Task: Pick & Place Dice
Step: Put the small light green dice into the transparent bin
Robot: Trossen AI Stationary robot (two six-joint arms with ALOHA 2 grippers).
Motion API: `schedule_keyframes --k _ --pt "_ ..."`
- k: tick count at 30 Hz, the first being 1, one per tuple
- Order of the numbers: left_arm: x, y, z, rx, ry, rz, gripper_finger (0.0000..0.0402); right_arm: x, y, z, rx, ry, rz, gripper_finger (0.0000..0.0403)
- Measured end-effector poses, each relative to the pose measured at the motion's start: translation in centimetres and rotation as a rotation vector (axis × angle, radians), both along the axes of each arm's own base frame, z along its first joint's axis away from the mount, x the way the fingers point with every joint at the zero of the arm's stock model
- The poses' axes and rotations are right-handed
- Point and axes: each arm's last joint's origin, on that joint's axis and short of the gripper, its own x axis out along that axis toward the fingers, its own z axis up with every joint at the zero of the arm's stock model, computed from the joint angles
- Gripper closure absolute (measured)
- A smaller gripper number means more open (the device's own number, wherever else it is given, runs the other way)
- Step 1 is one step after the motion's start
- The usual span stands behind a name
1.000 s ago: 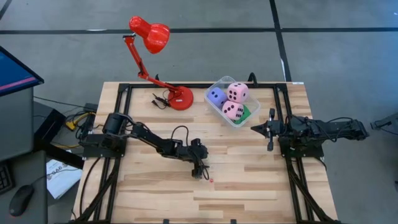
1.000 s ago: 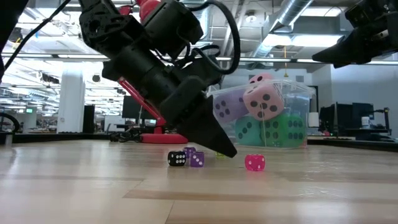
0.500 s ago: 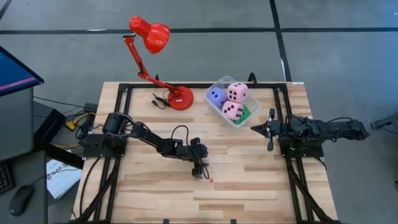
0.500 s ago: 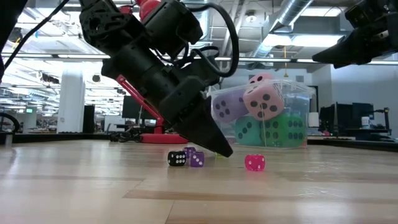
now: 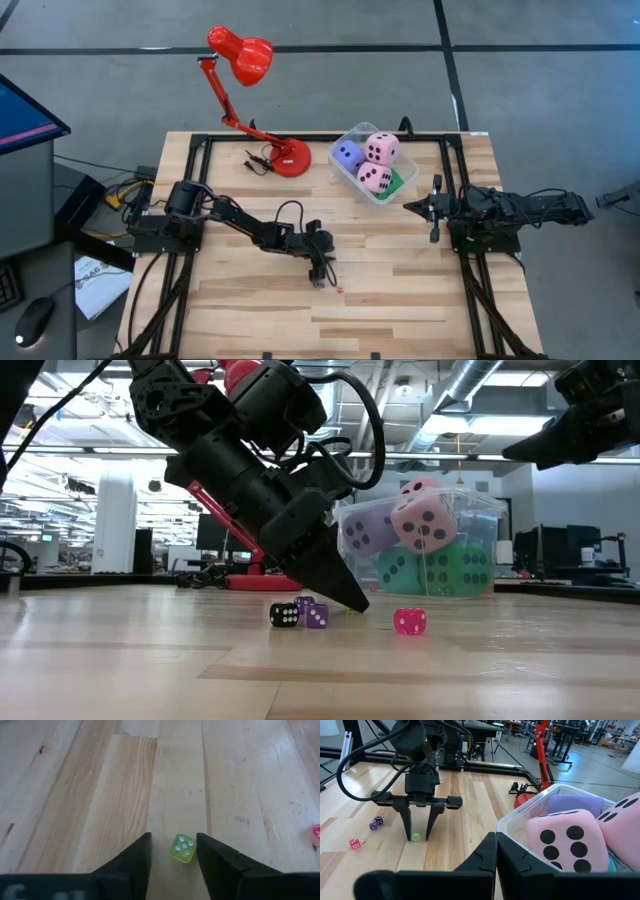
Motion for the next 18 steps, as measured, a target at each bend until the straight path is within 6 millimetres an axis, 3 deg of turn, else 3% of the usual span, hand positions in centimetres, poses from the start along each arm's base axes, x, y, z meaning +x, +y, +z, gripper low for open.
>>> schedule_keyframes --k 7,18 --pt "0.00 -0.02 -0.01 -0.005 0.001 -0.004 0.0287 0.00 0.00 0.00 0.000 0.000 0.000 0.0403" --pt "0.01 0.06 -0.01 -0.013 0.003 -0.011 0.0316 0.00 0.00 0.00 0.000 0.000 0.000 0.0403"
